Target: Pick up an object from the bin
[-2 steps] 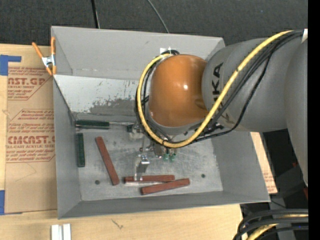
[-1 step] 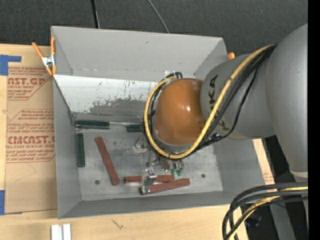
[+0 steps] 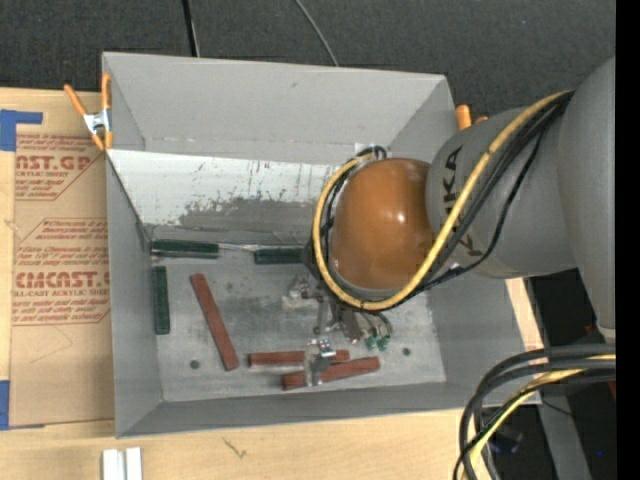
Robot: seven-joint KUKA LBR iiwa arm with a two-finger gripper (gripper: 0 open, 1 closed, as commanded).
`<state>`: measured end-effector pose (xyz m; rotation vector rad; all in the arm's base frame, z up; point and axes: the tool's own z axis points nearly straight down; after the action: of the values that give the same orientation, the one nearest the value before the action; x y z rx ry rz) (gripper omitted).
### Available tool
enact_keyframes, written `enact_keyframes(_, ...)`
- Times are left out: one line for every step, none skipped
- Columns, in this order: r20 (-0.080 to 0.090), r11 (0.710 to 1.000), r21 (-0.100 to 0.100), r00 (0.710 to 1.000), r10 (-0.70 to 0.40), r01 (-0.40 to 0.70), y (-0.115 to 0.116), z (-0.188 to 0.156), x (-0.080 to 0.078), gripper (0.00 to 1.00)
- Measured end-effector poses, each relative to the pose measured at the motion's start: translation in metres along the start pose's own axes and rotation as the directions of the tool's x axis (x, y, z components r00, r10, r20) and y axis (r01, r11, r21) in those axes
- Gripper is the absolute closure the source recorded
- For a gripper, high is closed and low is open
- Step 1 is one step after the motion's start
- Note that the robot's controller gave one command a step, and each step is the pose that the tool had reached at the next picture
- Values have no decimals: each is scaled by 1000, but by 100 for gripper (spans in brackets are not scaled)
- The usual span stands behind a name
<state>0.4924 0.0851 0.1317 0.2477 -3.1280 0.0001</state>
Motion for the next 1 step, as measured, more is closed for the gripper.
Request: enact_keyframes(3, 997, 1, 997, -71, 71, -51, -13, 13, 0)
